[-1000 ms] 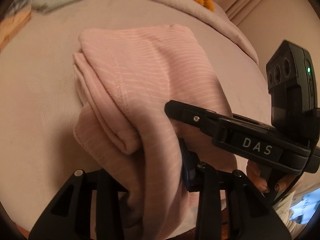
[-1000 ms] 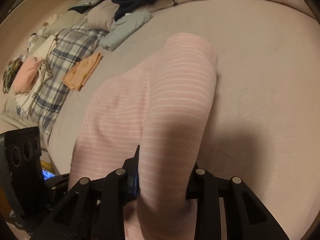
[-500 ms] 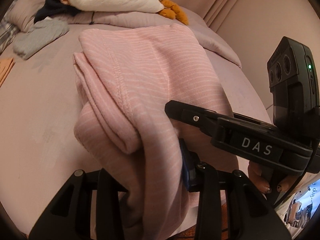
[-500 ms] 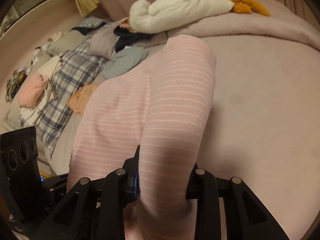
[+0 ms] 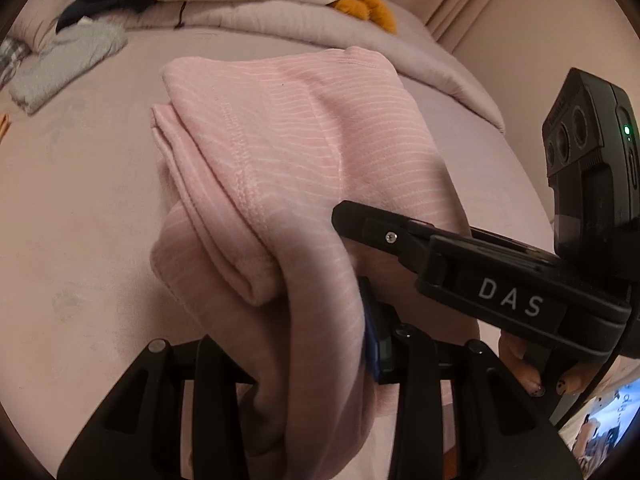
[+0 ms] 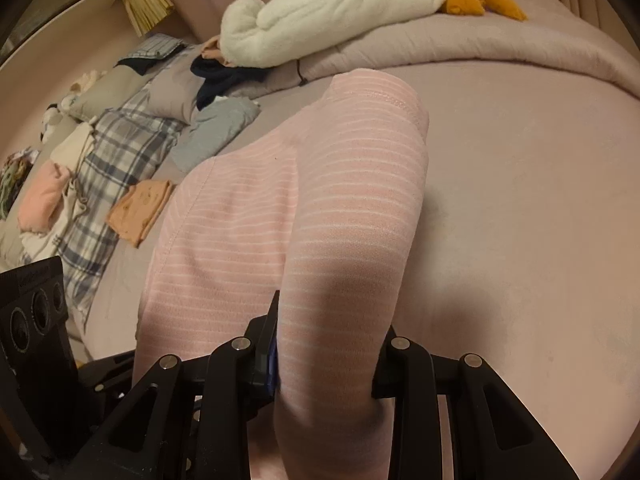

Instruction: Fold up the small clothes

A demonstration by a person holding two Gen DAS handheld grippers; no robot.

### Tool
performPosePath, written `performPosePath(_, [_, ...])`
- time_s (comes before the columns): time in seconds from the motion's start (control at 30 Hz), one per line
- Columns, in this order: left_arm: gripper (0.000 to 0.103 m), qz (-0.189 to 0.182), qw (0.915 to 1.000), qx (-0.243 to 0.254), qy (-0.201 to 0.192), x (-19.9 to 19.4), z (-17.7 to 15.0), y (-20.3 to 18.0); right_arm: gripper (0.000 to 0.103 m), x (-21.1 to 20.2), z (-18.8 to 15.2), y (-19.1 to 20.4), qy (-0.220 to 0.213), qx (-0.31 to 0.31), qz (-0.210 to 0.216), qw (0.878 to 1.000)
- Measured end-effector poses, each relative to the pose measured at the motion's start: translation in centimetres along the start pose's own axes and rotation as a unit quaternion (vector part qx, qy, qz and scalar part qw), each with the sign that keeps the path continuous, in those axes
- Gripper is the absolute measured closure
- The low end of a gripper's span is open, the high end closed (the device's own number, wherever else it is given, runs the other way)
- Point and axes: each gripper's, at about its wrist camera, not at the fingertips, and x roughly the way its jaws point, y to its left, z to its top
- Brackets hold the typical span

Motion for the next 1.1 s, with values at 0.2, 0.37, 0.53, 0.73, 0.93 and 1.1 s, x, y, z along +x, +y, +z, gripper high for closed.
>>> performPosePath(0.2, [0.066,0.015,0.9989,-0.028,0.034,2.6,-0.6,2.1,0.069,3.6,-0.4,-0.9,0.035,0.012,0.009,0.999])
performPosePath(0.37, [0.060,0.019,0.9979,-0.035,0.051,3.9,-1.2,2.8,0.067,5.2,-1.1,-1.6,0.062,0.024,0.003,0.998])
performPosePath(0.53, [0.045,0.021,0.9978,-0.039,0.050,2.7,-0.7,2.9,0.039,4.4,-0.9,-2.1,0.066,0.045,-0.035,0.996])
performPosePath(0.73, [0.020,0.029,0.9991,-0.024,-0.019,-3.1,-1.0,1.7,0.023,-0.7,-0.9,-1.3,0.012,0.015,-0.055,0.998])
performPosePath(0.93, [0.001,0.045,0.9927,0.019,-0.110,-10.1,-2.6,-1.1,0.006,-8.4,-2.3,0.7,-0.074,-0.018,-0.048,0.996])
performPosePath(1.1, [0.000,0.051,0.9849,0.044,-0.160,-14.3,-4.8,-1.8,0.003,-12.5,-4.3,1.2,-0.119,-0.032,-0.055,0.991])
